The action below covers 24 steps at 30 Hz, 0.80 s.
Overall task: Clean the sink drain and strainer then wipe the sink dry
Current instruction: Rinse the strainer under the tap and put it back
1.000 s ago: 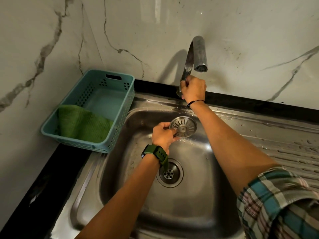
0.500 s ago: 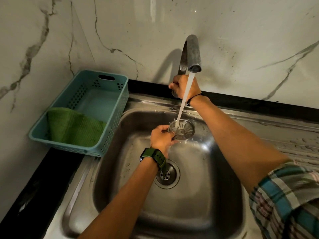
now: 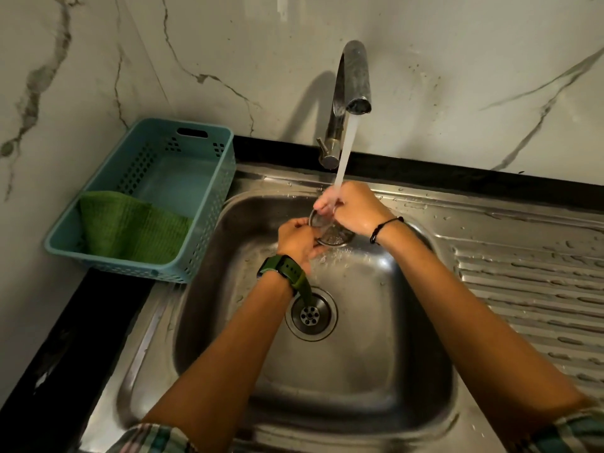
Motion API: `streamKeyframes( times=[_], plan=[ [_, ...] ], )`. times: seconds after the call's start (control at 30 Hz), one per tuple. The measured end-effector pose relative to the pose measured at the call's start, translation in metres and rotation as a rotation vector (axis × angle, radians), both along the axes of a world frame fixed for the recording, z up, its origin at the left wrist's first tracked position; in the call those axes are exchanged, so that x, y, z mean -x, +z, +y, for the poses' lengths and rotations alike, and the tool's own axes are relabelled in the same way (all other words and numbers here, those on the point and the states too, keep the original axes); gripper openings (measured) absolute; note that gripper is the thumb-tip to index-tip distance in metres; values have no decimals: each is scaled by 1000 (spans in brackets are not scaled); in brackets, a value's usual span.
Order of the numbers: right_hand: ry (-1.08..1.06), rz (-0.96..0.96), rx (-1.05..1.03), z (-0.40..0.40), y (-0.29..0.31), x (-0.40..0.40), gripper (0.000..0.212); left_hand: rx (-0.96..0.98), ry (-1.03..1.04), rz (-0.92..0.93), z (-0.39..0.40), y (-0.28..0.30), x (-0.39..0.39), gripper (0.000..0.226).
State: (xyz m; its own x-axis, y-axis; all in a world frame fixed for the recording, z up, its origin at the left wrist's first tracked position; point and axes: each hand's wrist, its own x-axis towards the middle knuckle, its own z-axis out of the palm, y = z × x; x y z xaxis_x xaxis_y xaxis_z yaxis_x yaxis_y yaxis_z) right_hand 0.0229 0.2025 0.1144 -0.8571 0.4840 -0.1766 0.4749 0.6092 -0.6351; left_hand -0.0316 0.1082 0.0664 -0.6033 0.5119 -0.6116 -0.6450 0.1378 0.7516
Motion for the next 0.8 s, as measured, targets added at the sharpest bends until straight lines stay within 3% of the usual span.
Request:
streamKeyframes(
  times=[0.2,0.27,0.43,0.57,0.7,0.8],
  plan=[
    [342,-179,-676,-30,-47,-19,51,-44,-26,-104,-4,7,18,21],
    [315,-145,-702,-25,-47,-21,44,-66,-106,-102,-3,9,20,20],
    [504,116,-859,-24,-50,-45,41,-101,-289,-13,1,14,36,20],
    [244,-46,-740,-25,-45,-32,58,-157,-160,25,20,15,16,24],
    [429,120,-878,-27,-52,-37,49,-118,-258,-74,13,13,33,26],
    [366,-45,-917,-23,-53,-37,58,-104,-229,-25,12,13,31,26]
  ],
)
